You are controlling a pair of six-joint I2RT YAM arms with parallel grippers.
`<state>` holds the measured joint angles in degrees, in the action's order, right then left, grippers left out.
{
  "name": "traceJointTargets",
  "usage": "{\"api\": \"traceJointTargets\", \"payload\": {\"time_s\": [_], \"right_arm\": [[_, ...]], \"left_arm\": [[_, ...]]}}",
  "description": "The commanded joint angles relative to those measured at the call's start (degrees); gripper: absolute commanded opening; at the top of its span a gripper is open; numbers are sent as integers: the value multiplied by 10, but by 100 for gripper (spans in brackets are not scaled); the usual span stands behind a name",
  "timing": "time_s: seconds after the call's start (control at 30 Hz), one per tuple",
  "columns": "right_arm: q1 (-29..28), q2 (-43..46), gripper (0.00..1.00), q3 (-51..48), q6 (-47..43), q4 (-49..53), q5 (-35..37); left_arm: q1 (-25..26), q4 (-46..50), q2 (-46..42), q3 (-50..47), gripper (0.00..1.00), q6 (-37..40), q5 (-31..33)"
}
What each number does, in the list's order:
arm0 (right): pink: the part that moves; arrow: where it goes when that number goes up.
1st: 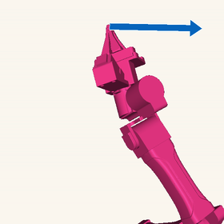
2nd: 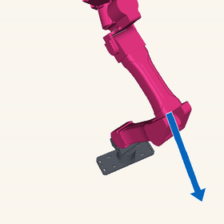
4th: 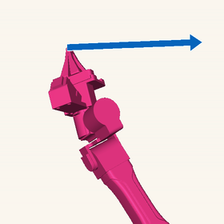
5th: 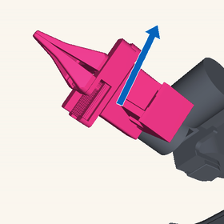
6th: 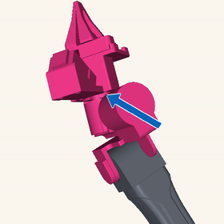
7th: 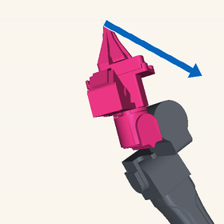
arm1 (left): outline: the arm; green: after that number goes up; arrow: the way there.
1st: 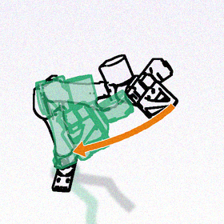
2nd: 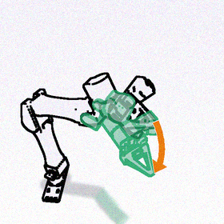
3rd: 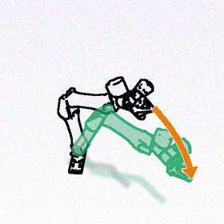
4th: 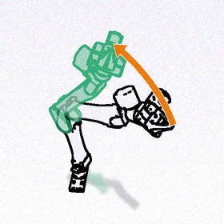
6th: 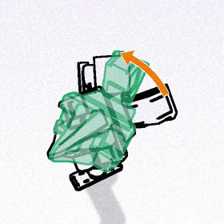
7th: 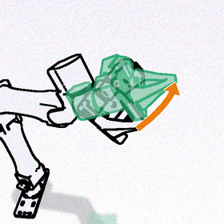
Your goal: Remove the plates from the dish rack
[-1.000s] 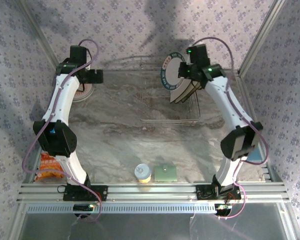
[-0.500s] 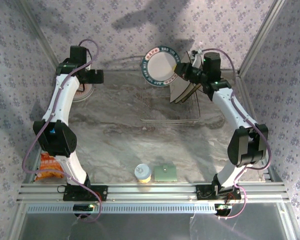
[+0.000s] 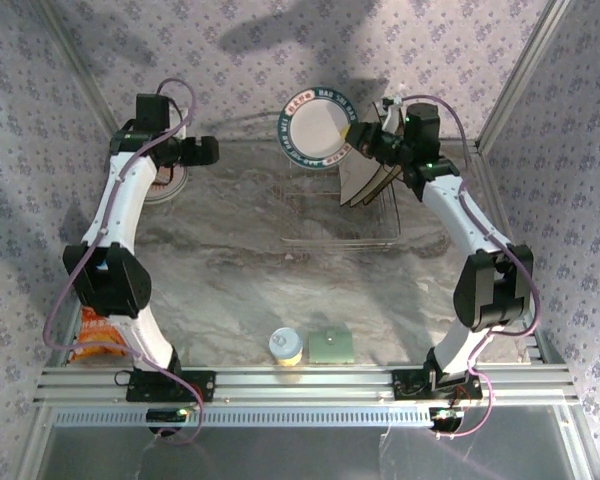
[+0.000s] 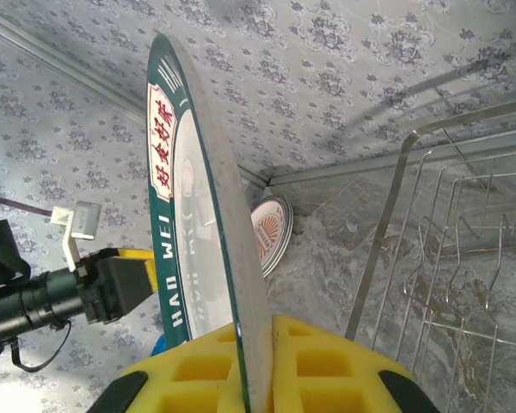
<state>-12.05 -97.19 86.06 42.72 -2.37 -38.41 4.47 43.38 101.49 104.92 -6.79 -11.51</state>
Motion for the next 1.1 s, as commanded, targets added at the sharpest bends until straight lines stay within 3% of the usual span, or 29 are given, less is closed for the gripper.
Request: {"api": "traceJointTargets", "payload": {"time_s": [0.0, 0.1, 0.27, 0.67, 1.07], "right_arm": [[-8, -11, 0, 20, 17, -32, -15], [-15, -19, 0, 28, 23, -35, -16], [-25, -31, 0, 36, 31, -45, -19], [-57, -64, 0, 82, 43, -53, -22], [-85, -103, 0, 127, 47, -44, -23]], "left_arm": [[-9, -132, -43, -41, 99, -52, -217], [-13, -291, -54, -102, 99, -130, -373], [-4, -482, -38, -153, 99, -256, -479], [23, -502, 4, -144, 98, -288, -490], [31, -492, 18, -133, 69, -290, -492]]}}
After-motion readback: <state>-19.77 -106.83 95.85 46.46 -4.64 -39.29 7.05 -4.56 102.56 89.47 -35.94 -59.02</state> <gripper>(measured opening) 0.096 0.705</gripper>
